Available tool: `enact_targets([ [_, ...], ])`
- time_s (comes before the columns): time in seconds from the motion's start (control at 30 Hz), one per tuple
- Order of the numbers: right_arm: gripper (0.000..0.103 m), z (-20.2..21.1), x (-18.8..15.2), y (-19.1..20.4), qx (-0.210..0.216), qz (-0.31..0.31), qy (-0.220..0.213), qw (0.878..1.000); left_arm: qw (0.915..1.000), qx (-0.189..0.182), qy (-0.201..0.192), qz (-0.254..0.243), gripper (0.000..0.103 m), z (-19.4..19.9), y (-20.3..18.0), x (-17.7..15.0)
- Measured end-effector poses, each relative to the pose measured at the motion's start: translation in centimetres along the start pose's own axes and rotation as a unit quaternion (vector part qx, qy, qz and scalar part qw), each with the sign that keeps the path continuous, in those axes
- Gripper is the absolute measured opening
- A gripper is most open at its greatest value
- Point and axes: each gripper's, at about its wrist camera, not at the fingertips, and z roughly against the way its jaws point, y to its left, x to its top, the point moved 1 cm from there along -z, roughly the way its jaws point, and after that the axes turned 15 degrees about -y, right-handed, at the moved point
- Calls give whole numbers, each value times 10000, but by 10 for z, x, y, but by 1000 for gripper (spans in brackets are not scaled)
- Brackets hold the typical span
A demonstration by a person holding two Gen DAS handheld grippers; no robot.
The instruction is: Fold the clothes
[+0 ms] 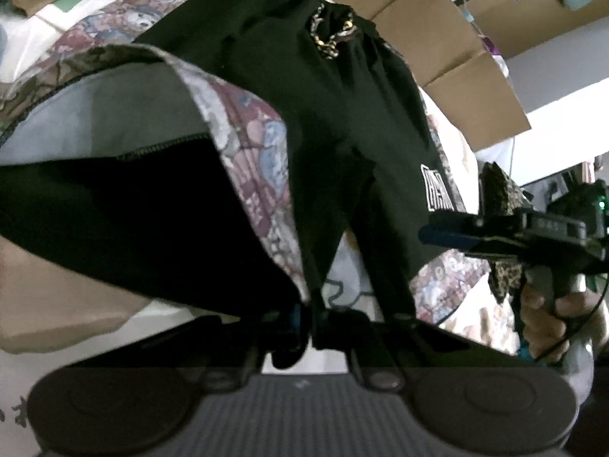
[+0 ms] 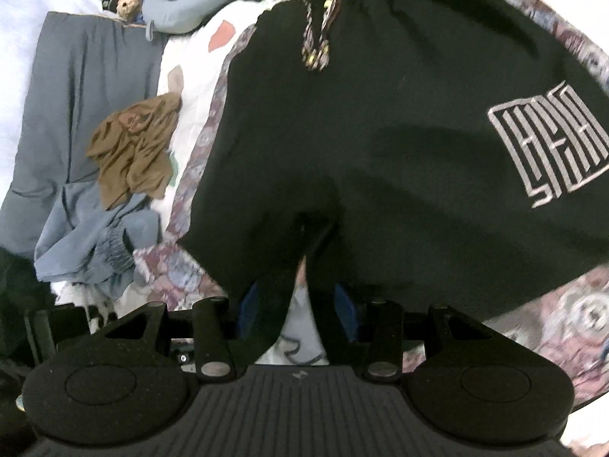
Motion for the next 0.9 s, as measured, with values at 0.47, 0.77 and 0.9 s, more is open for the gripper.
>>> enact_targets([
  [0.47,51,-29,-40,1,250,-494,646,9964,9983,-13,513,275,3,-24,12,-18],
  [0.77,51,-43,-61,-11,622,-1482,966,9823,9979,-467,293,342,3,-5,2,-13],
  [0.9,52,-46,-66,-16,782,-1897,1022,9734,9980,-595,218,72,3,-3,-14,-10],
])
